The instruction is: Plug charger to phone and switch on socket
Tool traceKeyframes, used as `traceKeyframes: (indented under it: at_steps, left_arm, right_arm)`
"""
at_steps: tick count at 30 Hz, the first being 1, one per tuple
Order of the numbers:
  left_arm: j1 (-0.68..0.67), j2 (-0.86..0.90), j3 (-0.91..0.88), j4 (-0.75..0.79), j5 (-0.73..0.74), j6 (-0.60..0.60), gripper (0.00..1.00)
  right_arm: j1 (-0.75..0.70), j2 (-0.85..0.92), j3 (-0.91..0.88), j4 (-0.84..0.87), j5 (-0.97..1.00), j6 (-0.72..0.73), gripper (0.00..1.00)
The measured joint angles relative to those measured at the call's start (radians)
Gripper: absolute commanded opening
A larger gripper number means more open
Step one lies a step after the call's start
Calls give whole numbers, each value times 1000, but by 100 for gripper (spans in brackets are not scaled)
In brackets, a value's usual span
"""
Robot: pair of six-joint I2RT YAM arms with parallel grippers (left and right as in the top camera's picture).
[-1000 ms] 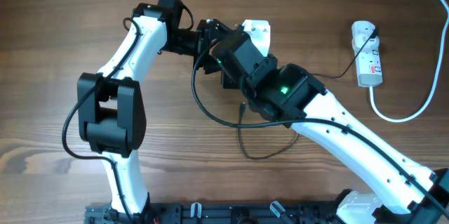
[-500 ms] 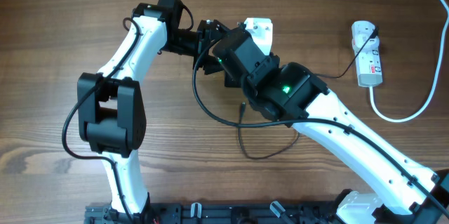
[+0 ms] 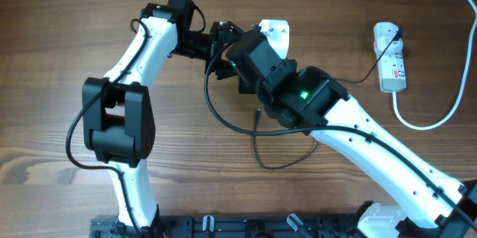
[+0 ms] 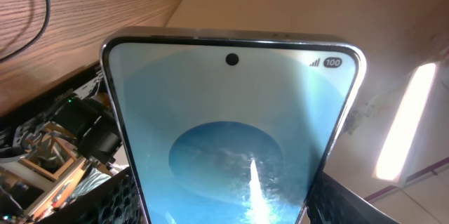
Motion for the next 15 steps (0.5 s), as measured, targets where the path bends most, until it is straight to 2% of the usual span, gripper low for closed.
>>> traceKeyframes:
  at_steps: [11,13,15]
  left_arm:
    - [0,0,0,0,0,-19,73]
    - [0,0,0,0,0,-23,73]
    - [0,0,0,0,0,-23,73]
  right_arm:
    - [0,0,0,4,0,-16,29]
    - [0,0,0,4,0,-16,24]
    - [0,0,0,7,0,-19,24]
